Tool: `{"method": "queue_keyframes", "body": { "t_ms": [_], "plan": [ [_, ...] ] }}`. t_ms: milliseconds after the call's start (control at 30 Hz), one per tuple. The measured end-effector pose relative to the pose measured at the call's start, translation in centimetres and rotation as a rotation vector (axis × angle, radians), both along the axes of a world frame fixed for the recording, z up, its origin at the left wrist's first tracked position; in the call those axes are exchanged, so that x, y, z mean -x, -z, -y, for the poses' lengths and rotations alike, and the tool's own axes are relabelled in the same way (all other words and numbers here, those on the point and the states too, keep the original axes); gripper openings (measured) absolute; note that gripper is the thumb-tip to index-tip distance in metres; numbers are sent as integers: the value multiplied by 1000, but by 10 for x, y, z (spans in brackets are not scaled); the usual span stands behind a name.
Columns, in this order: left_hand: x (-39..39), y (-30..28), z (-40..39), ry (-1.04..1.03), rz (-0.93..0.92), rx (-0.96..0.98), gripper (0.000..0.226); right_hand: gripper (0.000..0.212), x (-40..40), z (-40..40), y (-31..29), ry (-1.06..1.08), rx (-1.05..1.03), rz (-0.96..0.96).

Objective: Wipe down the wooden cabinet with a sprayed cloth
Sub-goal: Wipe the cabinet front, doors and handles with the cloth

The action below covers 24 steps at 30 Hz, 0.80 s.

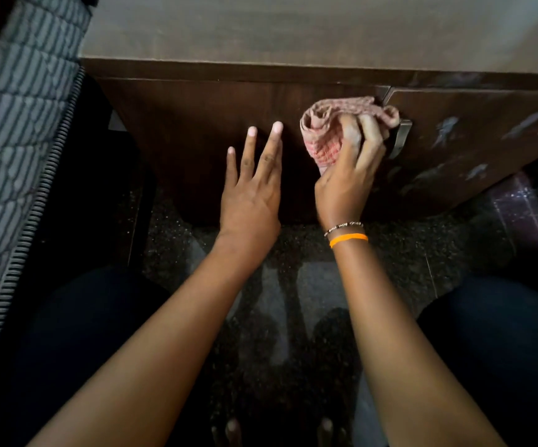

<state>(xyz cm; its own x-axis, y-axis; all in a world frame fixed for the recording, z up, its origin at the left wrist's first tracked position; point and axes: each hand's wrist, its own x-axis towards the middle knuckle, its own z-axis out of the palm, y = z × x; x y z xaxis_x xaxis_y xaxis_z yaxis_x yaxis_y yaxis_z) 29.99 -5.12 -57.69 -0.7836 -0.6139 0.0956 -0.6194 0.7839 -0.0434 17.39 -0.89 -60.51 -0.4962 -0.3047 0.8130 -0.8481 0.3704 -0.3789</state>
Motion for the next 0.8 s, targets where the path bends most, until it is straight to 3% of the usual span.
{"method": "queue_keyframes", "body": {
  "t_ms": [133,300,367,433,500,667,800],
  "plan": [
    [5,0,-3,-20,11,-22,89,48,4,-1,1,-24,15,35],
    [-1,0,-1,-4,-34,-12,85,68,-17,-19,-24,-114,211,296],
    [-5,-4,-1,22,-79,3,79,60,-28,-13,-37,-32,214,194],
    [-11,-12,-3,20,-98,-19,75,46,-31,6,-42,1,76,12],
    [-22,-17,-3,-10,-54,-59,74,47,-30,25,-34,-23,-50,-103],
    [-42,-14,7,-86,123,-144,82,35,-15,39,15,-43,-158,-410],
    [-44,-5,10,-102,247,-224,86,33,1,28,80,-186,-467,-607]
  ]
}}
